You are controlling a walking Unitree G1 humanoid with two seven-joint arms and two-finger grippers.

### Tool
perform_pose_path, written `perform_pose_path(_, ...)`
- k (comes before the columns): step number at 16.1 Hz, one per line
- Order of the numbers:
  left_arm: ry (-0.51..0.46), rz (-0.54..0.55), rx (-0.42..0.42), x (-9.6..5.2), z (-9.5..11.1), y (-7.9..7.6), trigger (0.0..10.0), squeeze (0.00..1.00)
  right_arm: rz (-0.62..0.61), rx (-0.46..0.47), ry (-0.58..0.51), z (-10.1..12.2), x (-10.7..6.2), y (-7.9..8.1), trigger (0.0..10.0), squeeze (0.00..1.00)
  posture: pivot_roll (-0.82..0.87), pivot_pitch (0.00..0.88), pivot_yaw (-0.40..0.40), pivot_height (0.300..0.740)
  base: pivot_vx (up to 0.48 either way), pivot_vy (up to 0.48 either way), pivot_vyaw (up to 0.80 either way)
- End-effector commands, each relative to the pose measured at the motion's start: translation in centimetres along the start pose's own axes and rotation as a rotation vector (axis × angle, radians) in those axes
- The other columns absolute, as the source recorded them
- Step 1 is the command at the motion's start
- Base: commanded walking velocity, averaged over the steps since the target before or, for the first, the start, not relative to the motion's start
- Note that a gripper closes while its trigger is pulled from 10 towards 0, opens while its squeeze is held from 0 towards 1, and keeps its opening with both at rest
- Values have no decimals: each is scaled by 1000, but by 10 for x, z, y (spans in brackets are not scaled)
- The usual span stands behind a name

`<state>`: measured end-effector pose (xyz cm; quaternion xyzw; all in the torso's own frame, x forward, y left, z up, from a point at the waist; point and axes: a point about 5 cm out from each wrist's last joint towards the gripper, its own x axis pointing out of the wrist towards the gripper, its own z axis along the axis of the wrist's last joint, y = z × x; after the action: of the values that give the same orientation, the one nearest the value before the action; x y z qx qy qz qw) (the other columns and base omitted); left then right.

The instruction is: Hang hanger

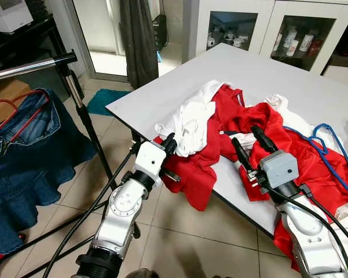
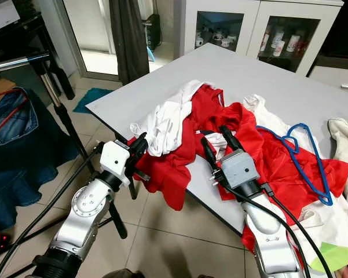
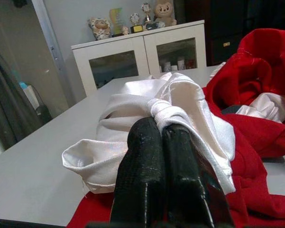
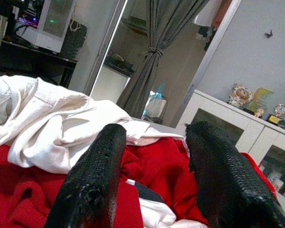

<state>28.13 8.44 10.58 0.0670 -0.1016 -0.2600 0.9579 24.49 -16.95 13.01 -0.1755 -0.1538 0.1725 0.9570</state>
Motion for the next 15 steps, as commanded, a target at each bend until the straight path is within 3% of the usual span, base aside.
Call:
perform_pose_path(1, -8, -7, 0, 1, 2, -1, 10000, 0, -9, -7, -5, 1, 0, -1, 10000, 0, 55, 0, 48, 740, 0, 0, 0)
perform_pose_path(15, -7, -10, 0, 1, 3, -2, 10000, 0, -39, 7, -19, 4, 5, 0, 10000, 0, 53, 0, 57, 740, 0, 0, 0)
